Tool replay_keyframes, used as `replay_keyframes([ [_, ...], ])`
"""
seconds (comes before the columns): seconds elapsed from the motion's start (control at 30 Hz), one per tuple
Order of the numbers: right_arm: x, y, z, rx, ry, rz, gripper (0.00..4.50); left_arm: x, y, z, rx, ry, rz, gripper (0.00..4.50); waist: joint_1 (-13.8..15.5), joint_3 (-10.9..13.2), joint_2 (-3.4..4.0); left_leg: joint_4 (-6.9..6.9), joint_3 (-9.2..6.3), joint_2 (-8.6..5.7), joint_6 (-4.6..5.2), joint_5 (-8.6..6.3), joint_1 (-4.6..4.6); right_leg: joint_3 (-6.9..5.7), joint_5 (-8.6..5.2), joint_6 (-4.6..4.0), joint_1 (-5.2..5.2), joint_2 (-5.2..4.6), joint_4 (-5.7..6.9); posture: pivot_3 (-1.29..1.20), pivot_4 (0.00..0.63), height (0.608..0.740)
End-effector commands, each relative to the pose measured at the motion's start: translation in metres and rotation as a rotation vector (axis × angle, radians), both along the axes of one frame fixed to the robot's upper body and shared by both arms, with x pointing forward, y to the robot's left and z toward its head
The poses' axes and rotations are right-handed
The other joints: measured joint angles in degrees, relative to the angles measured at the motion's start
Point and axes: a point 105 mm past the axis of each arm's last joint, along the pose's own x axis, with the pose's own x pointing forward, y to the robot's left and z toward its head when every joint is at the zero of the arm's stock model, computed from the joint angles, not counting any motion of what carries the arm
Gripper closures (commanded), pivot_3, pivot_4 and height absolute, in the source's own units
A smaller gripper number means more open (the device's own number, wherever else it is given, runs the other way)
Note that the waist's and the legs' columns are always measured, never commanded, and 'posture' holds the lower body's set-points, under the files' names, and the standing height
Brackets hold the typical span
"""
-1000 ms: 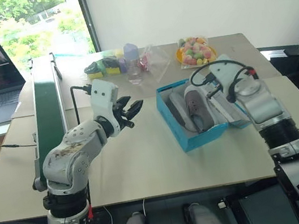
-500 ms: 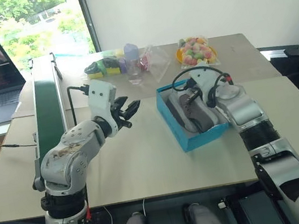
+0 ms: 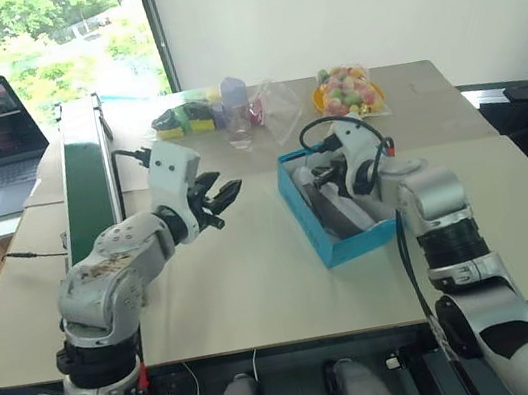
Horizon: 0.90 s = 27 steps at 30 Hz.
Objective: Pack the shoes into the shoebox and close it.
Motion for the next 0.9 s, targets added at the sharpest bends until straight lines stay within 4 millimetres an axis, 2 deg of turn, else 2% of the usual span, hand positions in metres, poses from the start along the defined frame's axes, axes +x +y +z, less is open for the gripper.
replay_keyframes([
  [0.03,-0.002,-0.001,0.003,0.014,-0.005,0.003,4.49,-0.016,-0.01,0.011,0.028,-0.041,-0.124,2.22,0.1,0.0,0.0,0.0,0.0,0.0,0.0,0.0,-0.01,-0.01,0.0,0.0,0.0,-0.01,0.0,0.0,0.15,0.739],
  [0.17,-0.002,-0.001,0.001,0.023,0.001,-0.002,4.49,-0.022,-0.015,0.011,0.05,-0.035,-0.186,2.22,0.1,0.0,0.0,0.0,0.01,0.0,-0.01,-0.01,-0.01,-0.01,0.0,0.0,0.0,-0.02,-0.02,0.0,0.15,0.739],
  [0.43,-0.002,0.006,-0.011,0.112,0.05,-0.017,4.49,-0.023,-0.011,0.016,0.089,-0.042,-0.195,2.22,0.0,0.0,0.0,-0.02,0.0,0.02,-0.01,-0.01,0.0,-0.01,0.0,0.0,-0.02,0.0,-0.02,0.0,0.15,0.739],
  [0.53,0.001,0.011,-0.026,0.487,0.225,-0.08,4.49,-0.025,-0.01,0.017,0.099,-0.042,-0.194,2.22,0.0,0.0,-0.03,-0.03,0.01,0.02,-0.01,-0.01,0.0,-0.01,0.0,0.0,-0.01,0.0,-0.02,0.0,0.15,0.739],
  [0.57,0.002,0.009,-0.035,0.491,0.249,-0.107,4.49,-0.026,-0.01,0.018,0.1,-0.042,-0.193,2.22,0.0,0.0,-0.02,-0.03,0.0,0.06,-0.01,-0.01,0.02,-0.02,0.0,0.0,0.02,0.03,-0.03,0.0,0.15,0.739],
  [0.6,0.004,0.003,-0.047,0.381,0.243,-0.14,4.49,-0.026,-0.009,0.017,0.103,-0.04,-0.192,2.22,0.0,0.0,-0.02,-0.04,0.01,0.04,-0.01,-0.01,0.01,-0.02,0.0,0.0,0.0,0.01,-0.03,0.0,0.15,0.739],
  [0.67,0.005,-0.001,-0.058,0.284,0.237,-0.164,4.49,-0.027,-0.009,0.017,0.111,-0.038,-0.187,2.22,0.0,-0.1,0.02,-0.03,0.01,0.02,-0.01,-0.01,0.03,-0.02,0.01,-0.01,0.05,-0.01,-0.03,0.0,0.15,0.739],
  [0.9,0.014,-0.006,-0.053,0.205,0.186,-0.192,4.49,-0.03,-0.009,0.017,0.113,-0.038,-0.18,2.22,0.4,-0.1,0.04,-0.1,-0.01,0.01,-0.02,-0.01,0.06,-0.03,0.0,-0.01,0.1,-0.02,-0.15,0.0,0.15,0.739],
])
